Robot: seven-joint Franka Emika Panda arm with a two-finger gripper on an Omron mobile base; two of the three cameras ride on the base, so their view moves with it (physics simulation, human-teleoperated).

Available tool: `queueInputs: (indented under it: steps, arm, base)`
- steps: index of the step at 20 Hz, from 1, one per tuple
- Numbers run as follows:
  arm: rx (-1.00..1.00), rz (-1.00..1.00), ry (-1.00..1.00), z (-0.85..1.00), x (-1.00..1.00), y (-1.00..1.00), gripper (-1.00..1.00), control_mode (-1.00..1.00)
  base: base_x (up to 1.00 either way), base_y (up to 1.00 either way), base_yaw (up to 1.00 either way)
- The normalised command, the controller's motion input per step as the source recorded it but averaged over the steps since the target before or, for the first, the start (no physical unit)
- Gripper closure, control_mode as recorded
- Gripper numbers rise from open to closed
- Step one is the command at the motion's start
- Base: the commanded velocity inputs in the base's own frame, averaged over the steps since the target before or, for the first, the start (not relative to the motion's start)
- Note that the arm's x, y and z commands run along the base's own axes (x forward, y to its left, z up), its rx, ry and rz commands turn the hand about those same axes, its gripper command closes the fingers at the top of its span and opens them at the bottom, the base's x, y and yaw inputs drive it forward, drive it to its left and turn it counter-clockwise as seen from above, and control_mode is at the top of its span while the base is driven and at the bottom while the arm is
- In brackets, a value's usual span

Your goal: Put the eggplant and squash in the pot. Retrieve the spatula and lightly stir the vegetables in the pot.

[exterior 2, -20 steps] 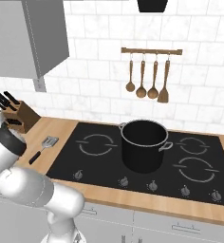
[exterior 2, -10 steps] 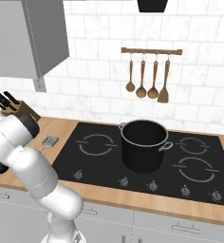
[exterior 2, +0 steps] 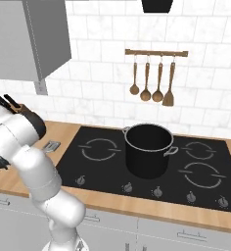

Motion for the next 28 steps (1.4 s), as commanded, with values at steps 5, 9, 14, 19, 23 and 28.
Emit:
queueInputs:
  steps: [5,9,14,19,23,28]
  arm:
    - [0.0,-0.09,-0.21,0.76,-0.52,-0.68,1.0,-1.0]
    - [0.0,-0.14,-0.1,0.81,-0.42,-0.96,1.0,-1.0]
    - [0.0,-0.13,-0.06,0.87,-0.41,-1.0,1.0,-1.0]
    - [0.0,-0.11,-0.12,0.69,-0.4,-1.0,1.0,-1.0]
    - [0.0,-0.08,-0.2,0.55,-0.3,-1.0,1.0,-1.0]
    - [0.0,-0.07,-0.17,0.41,-0.13,-1.0,1.0,-1.0]
  base:
    - [0.0,0.0,0.0]
    - [0.0,0.0,0.0]
    - [0.0,0.0,0.0]
    - [0.0,0.0,0.0]
    - [0.0,0.0,0.0]
    - [0.0,0.0,0.0]
